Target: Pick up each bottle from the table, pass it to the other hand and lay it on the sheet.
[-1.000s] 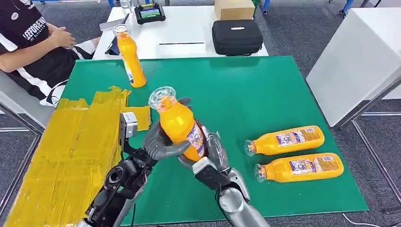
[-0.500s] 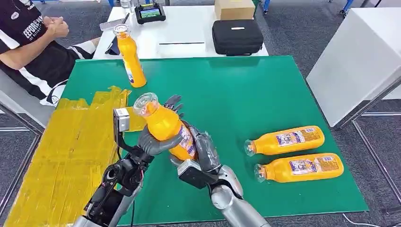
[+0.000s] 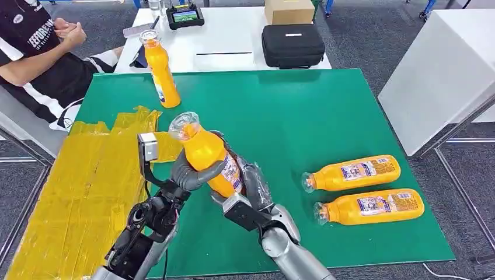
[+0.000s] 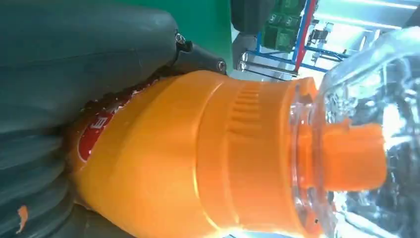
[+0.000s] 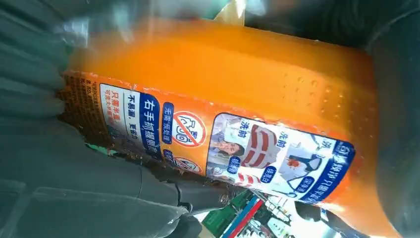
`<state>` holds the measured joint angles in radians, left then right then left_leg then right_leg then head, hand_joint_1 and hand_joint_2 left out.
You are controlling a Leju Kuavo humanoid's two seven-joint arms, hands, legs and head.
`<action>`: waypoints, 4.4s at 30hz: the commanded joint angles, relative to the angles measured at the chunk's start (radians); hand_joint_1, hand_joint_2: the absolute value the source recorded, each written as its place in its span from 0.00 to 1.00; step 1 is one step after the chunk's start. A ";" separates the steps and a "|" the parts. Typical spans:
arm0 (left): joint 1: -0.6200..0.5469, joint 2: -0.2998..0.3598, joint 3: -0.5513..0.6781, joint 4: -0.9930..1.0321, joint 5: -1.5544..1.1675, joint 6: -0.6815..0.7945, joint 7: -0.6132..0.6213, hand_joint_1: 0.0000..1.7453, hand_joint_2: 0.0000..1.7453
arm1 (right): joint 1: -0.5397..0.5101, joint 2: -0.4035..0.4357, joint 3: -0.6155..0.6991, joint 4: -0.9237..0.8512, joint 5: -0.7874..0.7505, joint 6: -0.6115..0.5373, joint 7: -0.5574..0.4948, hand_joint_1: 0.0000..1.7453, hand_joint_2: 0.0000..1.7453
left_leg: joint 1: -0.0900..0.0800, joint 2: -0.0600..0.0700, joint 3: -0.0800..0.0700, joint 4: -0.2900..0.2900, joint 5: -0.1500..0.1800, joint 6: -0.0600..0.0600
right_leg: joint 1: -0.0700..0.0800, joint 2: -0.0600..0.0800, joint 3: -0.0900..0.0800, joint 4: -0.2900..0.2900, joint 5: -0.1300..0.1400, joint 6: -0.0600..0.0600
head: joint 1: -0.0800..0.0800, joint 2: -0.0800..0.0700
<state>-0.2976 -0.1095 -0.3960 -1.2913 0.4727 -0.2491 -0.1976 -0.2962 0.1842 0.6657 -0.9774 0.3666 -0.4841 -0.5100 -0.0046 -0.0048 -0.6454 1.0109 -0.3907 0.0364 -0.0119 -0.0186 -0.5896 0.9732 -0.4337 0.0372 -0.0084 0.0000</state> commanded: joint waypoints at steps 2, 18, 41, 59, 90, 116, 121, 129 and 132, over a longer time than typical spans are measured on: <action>-0.063 0.001 -0.034 0.064 0.015 0.005 -0.001 1.00 1.00 | 0.009 -0.038 0.011 -0.019 -0.007 0.015 0.008 1.00 1.00 | 0.001 -0.002 0.003 0.000 -0.001 -0.002 | 0.001 -0.001 0.004 -0.001 -0.001 -0.001 | 0.000 0.000; -0.003 0.017 0.082 -0.057 -0.073 0.153 -0.073 1.00 1.00 | 0.193 -0.136 -0.140 -0.530 -0.140 0.086 0.065 0.00 1.00 | 0.000 -0.002 0.000 0.000 -0.001 -0.001 | 0.000 -0.001 0.002 -0.001 -0.001 -0.001 | 0.000 0.000; -0.130 0.127 0.098 0.327 -2.043 0.642 0.282 1.00 1.00 | 0.358 -0.095 -0.519 -0.799 -0.223 0.112 0.099 0.00 1.00 | 0.000 -0.001 0.005 -0.001 -0.002 -0.003 | 0.000 0.001 0.006 -0.001 -0.002 -0.002 | 0.000 0.000; -0.185 0.110 0.388 0.519 -2.001 0.500 0.398 1.00 1.00 | 0.372 -0.060 -0.573 -0.833 -0.191 0.171 0.150 0.00 1.00 | 0.001 0.001 0.006 0.000 -0.003 -0.004 | 0.001 0.003 0.008 0.000 -0.003 -0.002 | 0.000 0.000; -0.004 -0.019 0.458 0.091 -0.495 -0.153 -0.280 0.00 1.00 | 0.271 -0.236 -0.646 -0.745 0.798 0.196 0.377 0.00 1.00 | 0.001 -0.001 0.004 0.001 -0.002 -0.002 | 0.000 0.000 0.006 -0.001 -0.002 0.000 | 0.000 0.000; 0.055 0.017 0.330 -0.018 -0.348 -0.292 -0.296 0.00 1.00 | 0.038 -0.683 -0.723 -0.388 0.781 0.553 0.218 0.00 1.00 | -0.002 -0.002 0.002 0.002 -0.001 0.000 | -0.002 0.002 0.006 -0.001 0.000 0.002 | 0.000 0.000; 0.034 0.020 0.310 -0.009 -0.343 -0.284 -0.300 0.00 1.00 | -0.153 -0.744 -0.619 -0.151 0.712 0.667 0.154 0.00 1.00 | -0.005 0.001 0.002 0.002 0.000 0.002 | -0.005 0.004 0.005 0.000 0.002 0.003 | 0.000 0.000; 0.034 0.034 0.318 -0.039 -0.319 -0.286 -0.297 0.00 1.00 | -0.259 -0.732 -0.507 0.049 0.715 0.662 0.154 0.00 1.00 | -0.004 0.001 0.000 0.000 0.002 0.003 | -0.003 0.003 0.003 -0.002 0.005 0.005 | 0.000 0.000; 0.034 0.034 0.318 -0.039 -0.319 -0.286 -0.297 0.00 1.00 | -0.259 -0.732 -0.507 0.049 0.715 0.662 0.154 0.00 1.00 | -0.004 -0.001 0.000 0.000 0.003 0.003 | -0.004 0.001 0.003 -0.001 0.004 0.005 | 0.000 0.000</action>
<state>-0.2418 -0.1118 -0.0484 -1.3417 0.1503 -0.5375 -0.5016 -0.4430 -0.5558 0.0573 -1.1325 1.0819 0.1850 -0.3529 -0.0098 -0.0091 -0.6497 1.0116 -0.3859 0.0422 -0.0167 -0.0215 -0.5907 0.9733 -0.4291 0.0442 -0.0088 0.0000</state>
